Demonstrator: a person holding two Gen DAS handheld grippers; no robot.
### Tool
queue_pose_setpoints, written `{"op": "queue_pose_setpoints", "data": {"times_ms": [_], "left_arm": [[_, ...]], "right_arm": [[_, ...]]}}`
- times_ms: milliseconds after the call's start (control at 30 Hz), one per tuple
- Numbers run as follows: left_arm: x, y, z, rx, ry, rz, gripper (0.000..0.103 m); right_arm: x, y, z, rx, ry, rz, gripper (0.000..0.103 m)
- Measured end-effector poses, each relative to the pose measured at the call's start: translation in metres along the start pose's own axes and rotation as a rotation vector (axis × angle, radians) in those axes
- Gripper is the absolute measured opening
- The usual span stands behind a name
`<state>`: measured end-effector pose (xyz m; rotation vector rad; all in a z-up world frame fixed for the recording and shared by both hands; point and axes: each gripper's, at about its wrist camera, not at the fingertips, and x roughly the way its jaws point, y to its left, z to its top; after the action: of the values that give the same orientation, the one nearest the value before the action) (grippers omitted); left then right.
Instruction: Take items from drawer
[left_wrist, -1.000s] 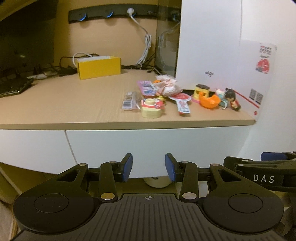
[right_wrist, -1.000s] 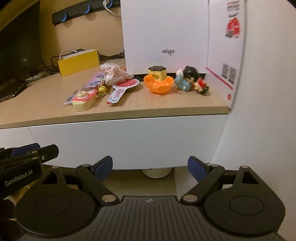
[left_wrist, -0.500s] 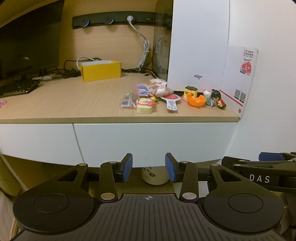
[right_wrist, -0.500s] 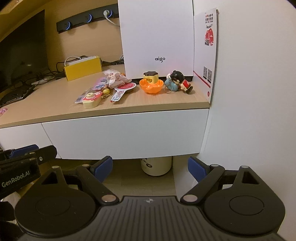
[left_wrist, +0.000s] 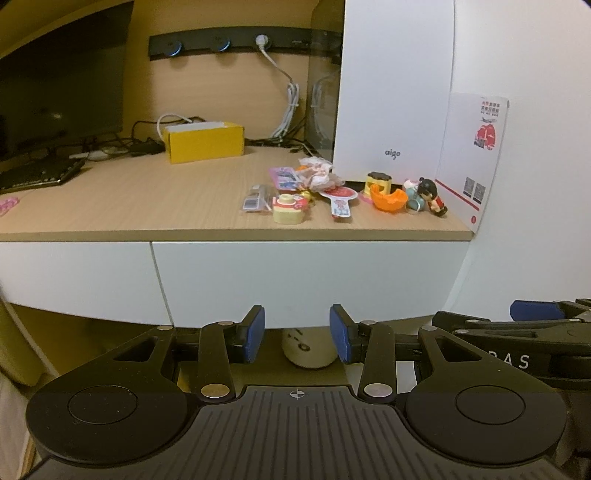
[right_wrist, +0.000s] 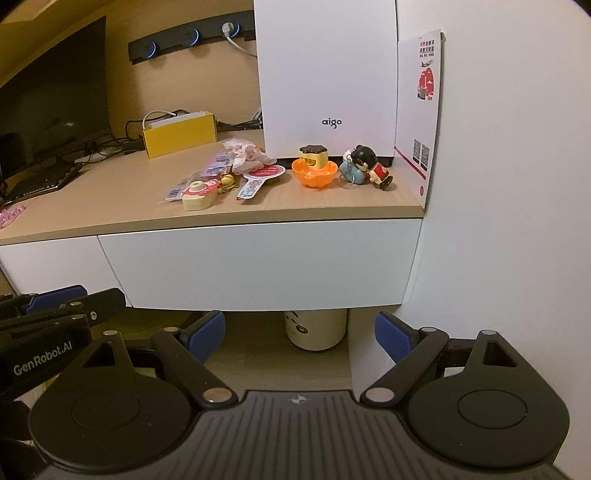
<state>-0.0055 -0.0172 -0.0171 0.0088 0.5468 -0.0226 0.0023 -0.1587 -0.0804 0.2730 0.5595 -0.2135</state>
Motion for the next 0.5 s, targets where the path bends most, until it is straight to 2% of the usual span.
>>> {"op": "queue_pose_setpoints", "data": {"times_ms": [500], "left_arm": [[-0.0095,0.0023,-0.0027,0.0,0.001,0.012,0.043]], "right_arm": [[-0.005,0.0053,-0.0012,-0.001,-0.004,0.023,0.089]]}}
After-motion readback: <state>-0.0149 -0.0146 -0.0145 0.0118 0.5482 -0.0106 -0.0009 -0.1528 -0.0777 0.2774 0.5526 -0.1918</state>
